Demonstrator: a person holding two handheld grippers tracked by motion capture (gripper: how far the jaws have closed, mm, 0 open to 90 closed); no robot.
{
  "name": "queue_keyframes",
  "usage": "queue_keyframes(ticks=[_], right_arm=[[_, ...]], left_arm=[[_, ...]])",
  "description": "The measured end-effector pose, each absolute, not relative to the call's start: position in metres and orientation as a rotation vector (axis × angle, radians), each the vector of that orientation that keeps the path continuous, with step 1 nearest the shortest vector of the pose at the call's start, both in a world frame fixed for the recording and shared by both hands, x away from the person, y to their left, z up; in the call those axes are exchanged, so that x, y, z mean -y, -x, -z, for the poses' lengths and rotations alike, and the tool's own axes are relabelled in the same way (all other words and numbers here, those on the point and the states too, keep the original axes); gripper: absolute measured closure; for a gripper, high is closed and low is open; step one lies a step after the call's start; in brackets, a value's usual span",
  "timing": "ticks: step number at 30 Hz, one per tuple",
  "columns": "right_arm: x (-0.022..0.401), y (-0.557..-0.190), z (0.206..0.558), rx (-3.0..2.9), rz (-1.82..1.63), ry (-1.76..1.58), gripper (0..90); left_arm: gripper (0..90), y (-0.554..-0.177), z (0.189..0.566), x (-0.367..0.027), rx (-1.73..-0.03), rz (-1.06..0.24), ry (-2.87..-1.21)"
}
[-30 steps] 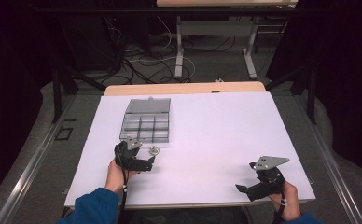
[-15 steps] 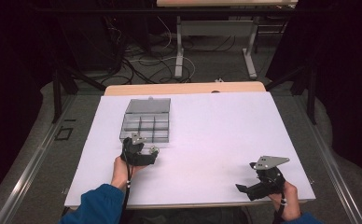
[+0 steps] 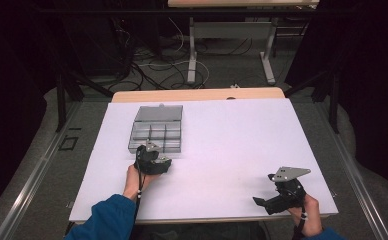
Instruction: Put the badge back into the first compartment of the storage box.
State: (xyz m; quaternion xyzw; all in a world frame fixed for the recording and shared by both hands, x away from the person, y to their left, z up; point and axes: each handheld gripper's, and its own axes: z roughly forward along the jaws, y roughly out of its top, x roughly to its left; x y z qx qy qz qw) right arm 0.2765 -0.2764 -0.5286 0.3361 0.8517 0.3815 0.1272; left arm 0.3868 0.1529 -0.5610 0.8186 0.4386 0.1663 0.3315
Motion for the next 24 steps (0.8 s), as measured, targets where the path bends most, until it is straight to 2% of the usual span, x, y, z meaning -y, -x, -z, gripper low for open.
queue_keyframes(ticks=[7, 16, 19, 24], right_arm=[[0.2763, -0.2763, 0.5285, -2.486, -1.104, -0.981, 2.0], [0.2764, -0.2758, 0.5282, -2.481, -1.104, -0.979, 2.1], [0.2765, -0.2760, 0.5282, -2.479, -1.104, -0.983, 2.1], [0.2769, -0.2757, 0.5278, -2.478, -1.103, -0.979, 2.1]], left_arm=[[53.1, -0.3848, 0.5600, -0.1532, -1.116, -0.402, -2.153], [55.6, -0.3844, 0.5611, -0.1554, -1.098, -0.394, -2.122], [63.9, -0.3839, 0.5576, -0.1577, -1.059, -0.377, -2.140], [66.7, -0.3834, 0.5567, -0.1589, -1.033, -0.376, -2.141]])
